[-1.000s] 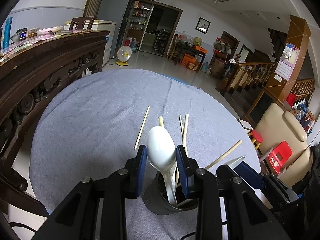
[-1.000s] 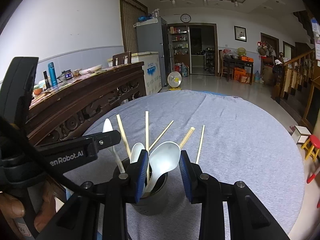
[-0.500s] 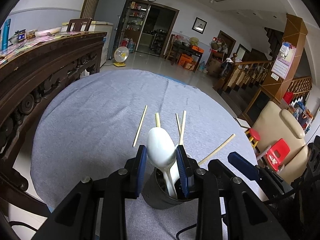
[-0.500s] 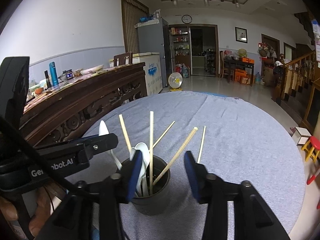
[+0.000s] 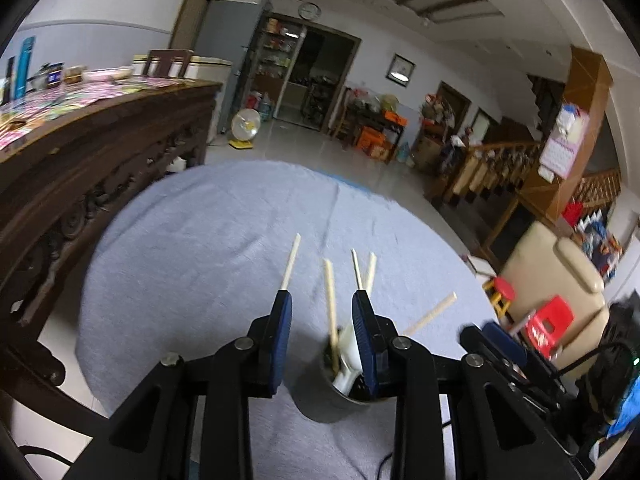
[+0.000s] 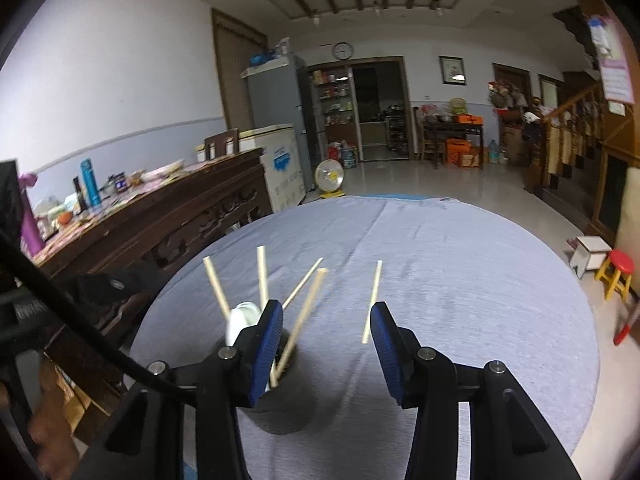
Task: Organize utensils
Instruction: 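Open both tools and move them away from the cup toward the loose chopsticks, then grasp a loose wooden chopstick with the left tool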
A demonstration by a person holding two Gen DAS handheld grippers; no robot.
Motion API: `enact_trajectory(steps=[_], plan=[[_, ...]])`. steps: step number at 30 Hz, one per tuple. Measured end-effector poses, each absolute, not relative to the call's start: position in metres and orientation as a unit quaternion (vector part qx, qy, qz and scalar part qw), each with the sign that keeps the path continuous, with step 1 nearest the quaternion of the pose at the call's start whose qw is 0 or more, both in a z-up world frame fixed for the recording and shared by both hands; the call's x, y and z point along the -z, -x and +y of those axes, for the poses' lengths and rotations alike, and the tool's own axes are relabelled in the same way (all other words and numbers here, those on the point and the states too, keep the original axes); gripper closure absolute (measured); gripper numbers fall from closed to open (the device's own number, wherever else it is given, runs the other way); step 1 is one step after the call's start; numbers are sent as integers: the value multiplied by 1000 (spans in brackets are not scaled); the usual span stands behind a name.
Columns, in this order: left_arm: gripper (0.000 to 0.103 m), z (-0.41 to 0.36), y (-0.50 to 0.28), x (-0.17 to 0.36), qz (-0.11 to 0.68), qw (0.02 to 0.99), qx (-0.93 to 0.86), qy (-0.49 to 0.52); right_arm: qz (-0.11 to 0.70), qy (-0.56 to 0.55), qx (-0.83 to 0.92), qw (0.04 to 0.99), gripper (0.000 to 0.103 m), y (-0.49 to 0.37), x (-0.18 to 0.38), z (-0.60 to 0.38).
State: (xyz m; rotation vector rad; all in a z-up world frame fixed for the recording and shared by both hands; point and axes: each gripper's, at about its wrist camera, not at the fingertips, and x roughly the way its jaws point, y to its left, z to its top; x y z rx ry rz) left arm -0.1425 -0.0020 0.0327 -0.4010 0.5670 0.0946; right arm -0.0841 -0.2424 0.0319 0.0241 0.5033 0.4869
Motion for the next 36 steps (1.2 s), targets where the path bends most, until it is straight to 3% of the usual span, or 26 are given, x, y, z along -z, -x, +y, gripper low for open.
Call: enact_trajectory(steps=[9,12,21,27,36], plan=[[69,47,127,-31,297,922,-97,230,281,-64,-211,934,53,59,-28,-278],[62,64,116,-18,322,909,-112,241,310,-86,-201,925,53,45,-20,-292],[61,92,37,19,443,865,-88,218,360,-105,-179,910,53,19,2,-315],[61,81,-39,40,528,829,-51,178,382,-106,-177,901,54,0,12,-318],[61,24,-143,69,593,799,-21,95,419,-110,-169,885,53,-29,28,-327]])
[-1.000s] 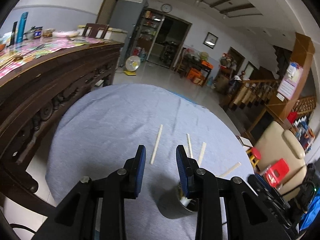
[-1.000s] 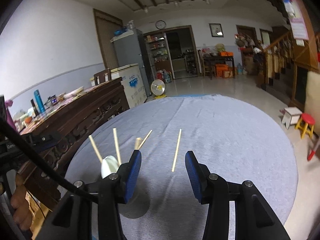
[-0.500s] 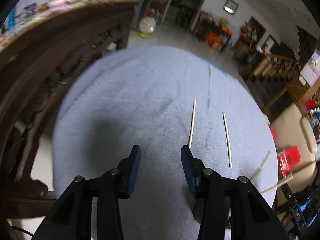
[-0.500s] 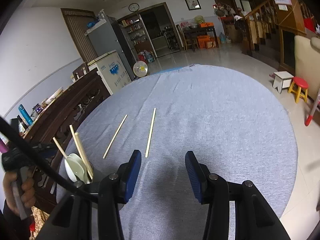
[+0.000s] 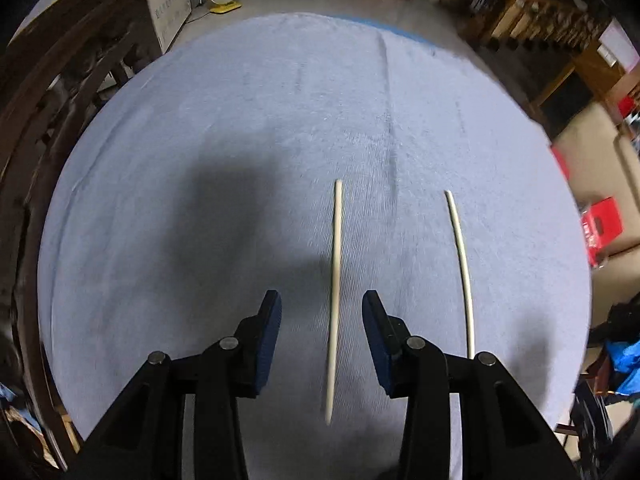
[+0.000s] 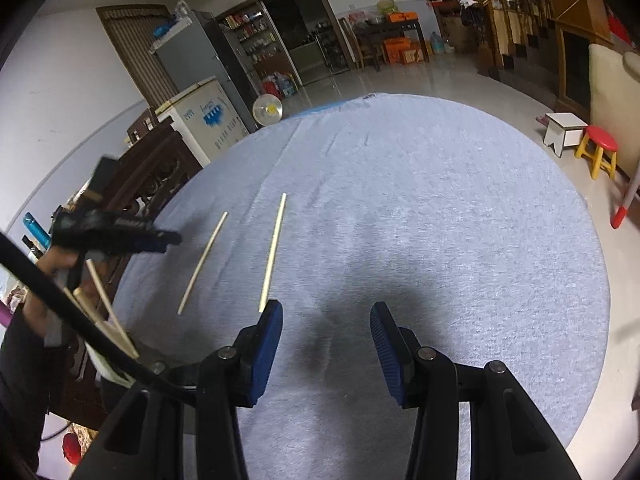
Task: Organize utensils
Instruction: 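Grasp a loose wooden chopstick with the left tool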
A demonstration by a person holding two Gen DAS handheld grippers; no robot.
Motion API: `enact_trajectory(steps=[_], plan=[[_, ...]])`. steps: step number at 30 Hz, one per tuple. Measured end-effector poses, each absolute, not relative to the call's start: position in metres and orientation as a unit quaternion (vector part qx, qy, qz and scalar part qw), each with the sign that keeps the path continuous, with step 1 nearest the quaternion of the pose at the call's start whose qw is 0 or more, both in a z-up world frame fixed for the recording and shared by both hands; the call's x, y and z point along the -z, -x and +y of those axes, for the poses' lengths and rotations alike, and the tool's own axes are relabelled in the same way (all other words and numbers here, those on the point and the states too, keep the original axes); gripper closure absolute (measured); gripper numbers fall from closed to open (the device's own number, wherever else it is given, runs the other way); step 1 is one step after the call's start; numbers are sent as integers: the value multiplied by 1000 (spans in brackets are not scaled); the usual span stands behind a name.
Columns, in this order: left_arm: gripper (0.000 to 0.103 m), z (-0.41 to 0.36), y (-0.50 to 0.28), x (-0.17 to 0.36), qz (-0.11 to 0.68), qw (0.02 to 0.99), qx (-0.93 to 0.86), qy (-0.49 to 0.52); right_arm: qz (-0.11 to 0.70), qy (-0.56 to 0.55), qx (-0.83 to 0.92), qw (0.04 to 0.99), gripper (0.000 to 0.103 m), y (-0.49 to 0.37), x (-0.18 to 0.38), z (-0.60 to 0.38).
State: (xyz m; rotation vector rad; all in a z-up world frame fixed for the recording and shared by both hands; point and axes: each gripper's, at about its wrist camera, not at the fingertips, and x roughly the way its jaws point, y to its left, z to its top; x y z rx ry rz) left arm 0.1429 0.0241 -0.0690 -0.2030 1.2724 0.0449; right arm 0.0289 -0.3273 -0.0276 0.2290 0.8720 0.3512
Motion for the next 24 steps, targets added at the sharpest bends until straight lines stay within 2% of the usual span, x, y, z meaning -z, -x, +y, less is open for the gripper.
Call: enact_trajectory(steps=[6,11,13,14,15,20,24], plan=[[61,6,-202,91,636,769,-28,51,435,-99,-166,879,54,-51,29,-330],[61,4,-225,109,665,743,-29,69,440,-98,-166,877,53,-68,29,-327],[67,2,-232,117,679,730,-28,69,444,-93,-171,875,54,-77,30,-323],[74,2,-234,118,679,731,-32,63,444,-89,-172,875,54,-81,29,-321],[87,1,-236,118,682,728,-35,54,445,-85,-174,874,53,-84,28,-318],[97,16,-239,119,690,720,-29,63,476,-73,-201,853,53,-119,25,-295],[98,31,-240,120,699,711,-21,72,544,-71,-232,803,54,-171,32,-267]])
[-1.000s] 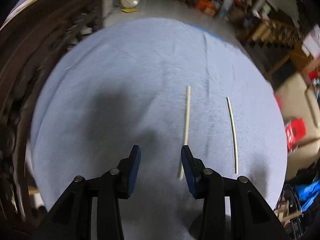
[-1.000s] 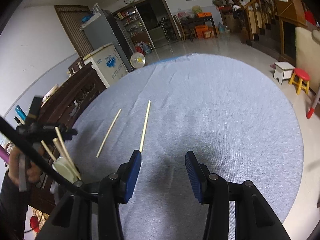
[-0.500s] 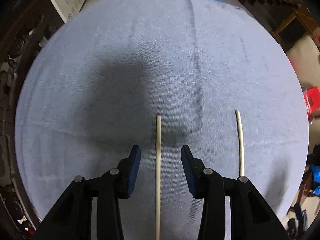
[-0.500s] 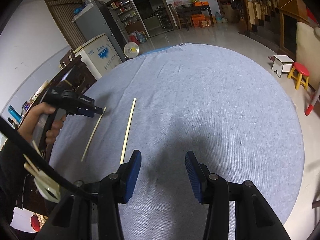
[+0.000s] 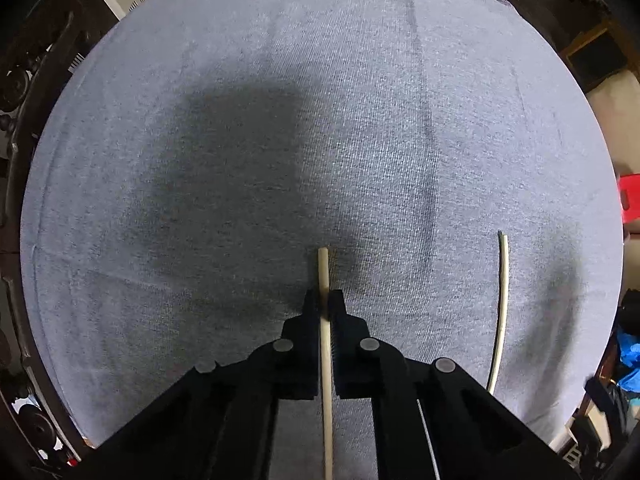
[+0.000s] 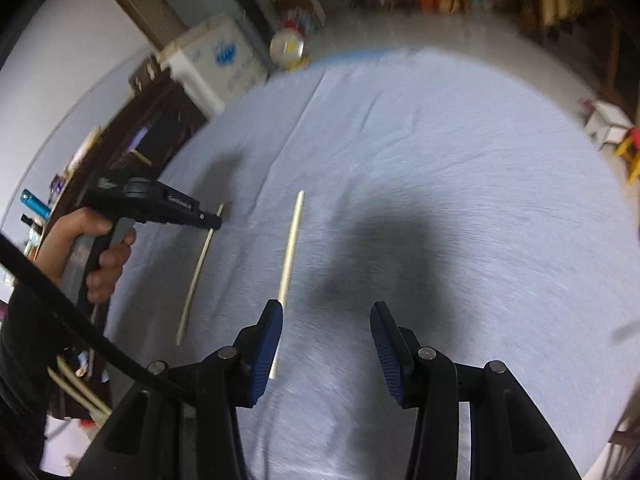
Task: Organize utensils
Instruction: 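Grasp a loose wooden chopstick with the left tool, then grasp the other loose wooden chopstick with the right tool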
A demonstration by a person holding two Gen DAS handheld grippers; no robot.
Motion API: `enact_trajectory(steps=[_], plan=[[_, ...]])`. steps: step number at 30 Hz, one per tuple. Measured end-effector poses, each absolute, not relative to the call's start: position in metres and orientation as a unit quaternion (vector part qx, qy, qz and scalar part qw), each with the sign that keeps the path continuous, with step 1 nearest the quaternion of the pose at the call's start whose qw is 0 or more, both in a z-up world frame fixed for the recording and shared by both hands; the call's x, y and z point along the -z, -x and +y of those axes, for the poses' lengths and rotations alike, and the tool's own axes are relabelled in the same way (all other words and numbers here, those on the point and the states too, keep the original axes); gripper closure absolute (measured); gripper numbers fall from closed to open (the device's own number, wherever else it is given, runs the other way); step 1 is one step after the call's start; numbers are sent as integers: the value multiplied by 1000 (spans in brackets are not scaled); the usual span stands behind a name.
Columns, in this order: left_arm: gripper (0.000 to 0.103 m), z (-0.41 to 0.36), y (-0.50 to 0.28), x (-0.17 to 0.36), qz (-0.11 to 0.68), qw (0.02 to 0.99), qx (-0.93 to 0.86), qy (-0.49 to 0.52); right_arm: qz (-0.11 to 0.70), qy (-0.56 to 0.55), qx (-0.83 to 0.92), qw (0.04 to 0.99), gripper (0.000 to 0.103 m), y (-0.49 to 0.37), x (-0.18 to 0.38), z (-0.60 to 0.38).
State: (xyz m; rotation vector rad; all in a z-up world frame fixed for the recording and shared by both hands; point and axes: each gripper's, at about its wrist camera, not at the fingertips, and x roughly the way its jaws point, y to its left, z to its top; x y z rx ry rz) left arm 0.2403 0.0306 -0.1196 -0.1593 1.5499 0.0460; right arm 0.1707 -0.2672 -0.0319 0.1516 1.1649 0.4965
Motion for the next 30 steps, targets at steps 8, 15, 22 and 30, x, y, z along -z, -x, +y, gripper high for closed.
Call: enact_trajectory(steps=[8,15,22,30], plan=[[98,37,-243,123,705,707,-14,55,643,-52,-226,730,54,-261,55,-199],[98,58,-233,121,703,709,-4,63,678,3,-180,712,64,-305,81,-155],[98,66,-234,115,703,708,-2,64,699,54,-141,699,82,-318,98,-136],[98,50,-235,107,701,712,-15,48,692,151,-122,695,97,-316,105,-103]])
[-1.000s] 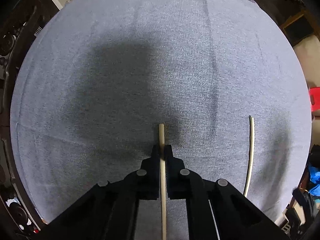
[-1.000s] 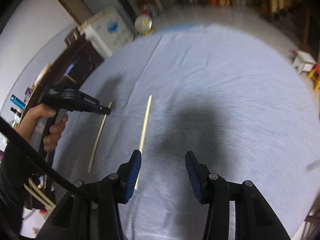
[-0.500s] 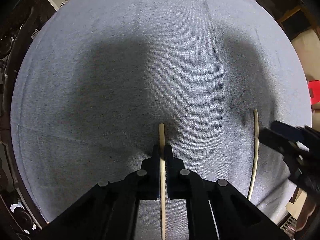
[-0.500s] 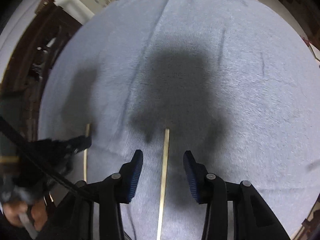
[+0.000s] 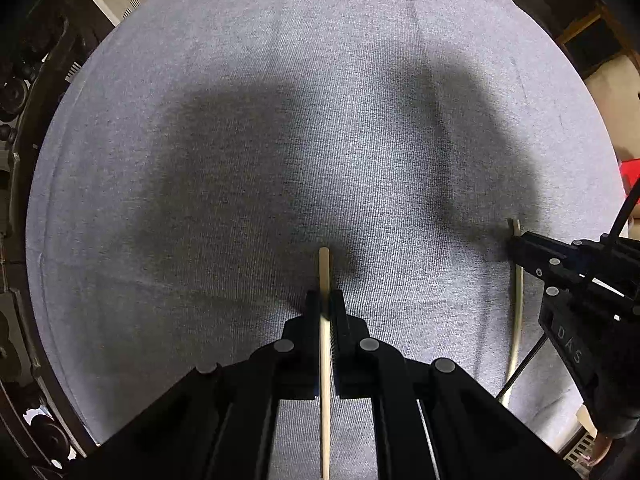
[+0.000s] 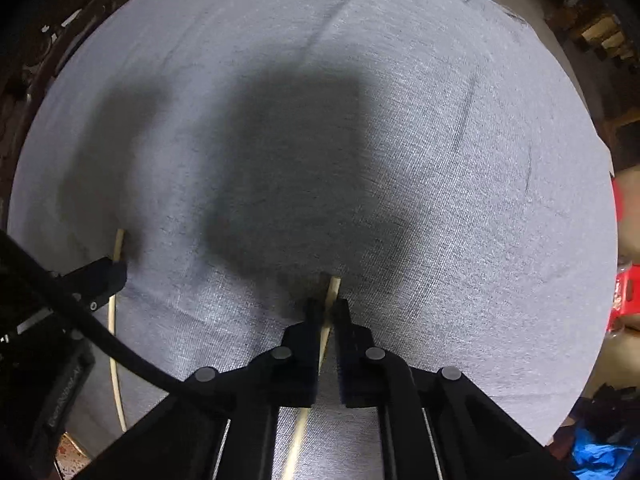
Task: Organize utensils
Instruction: 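Grasp the other loose wooden chopstick with the right tool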
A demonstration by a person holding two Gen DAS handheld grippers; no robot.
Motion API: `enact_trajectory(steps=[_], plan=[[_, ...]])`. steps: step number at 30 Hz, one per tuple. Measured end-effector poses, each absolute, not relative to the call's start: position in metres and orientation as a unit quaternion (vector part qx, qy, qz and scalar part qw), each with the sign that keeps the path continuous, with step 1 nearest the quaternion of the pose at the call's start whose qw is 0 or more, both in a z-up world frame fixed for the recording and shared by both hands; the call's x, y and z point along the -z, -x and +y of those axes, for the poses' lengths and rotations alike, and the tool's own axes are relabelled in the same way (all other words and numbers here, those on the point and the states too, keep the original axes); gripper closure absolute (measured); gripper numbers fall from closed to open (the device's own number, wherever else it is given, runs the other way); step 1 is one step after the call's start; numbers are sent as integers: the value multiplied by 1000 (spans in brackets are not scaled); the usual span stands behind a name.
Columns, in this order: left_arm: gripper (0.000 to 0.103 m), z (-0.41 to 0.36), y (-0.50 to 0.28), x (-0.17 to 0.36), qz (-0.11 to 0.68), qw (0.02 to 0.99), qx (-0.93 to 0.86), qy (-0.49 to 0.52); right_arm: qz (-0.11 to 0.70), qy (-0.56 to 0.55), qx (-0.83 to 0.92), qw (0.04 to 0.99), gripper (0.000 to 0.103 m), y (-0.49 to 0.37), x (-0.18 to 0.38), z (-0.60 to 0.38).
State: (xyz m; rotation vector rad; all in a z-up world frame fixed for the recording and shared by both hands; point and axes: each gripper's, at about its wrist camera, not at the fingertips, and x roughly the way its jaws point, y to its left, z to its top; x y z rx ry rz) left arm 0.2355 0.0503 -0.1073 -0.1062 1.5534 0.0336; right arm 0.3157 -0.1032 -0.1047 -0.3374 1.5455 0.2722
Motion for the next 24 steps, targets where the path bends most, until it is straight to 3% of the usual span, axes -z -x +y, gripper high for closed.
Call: enact_trajectory(steps=[8,12,18,24], plan=[[98,56,-239,107,711,701,-18,54,708,123,-126,684,97,-320,107,-138],[98,44,-245,106,720,693,-23,15,713,143,-123,675,93,-321,110,-126],[99,27,-256,103,723,690,-36,-18,704,161,-130,679,96,-317,108,-121],[99,31,-249,98,701,712,-49,-2,689,83,-150,704,97,-307,109,-154]])
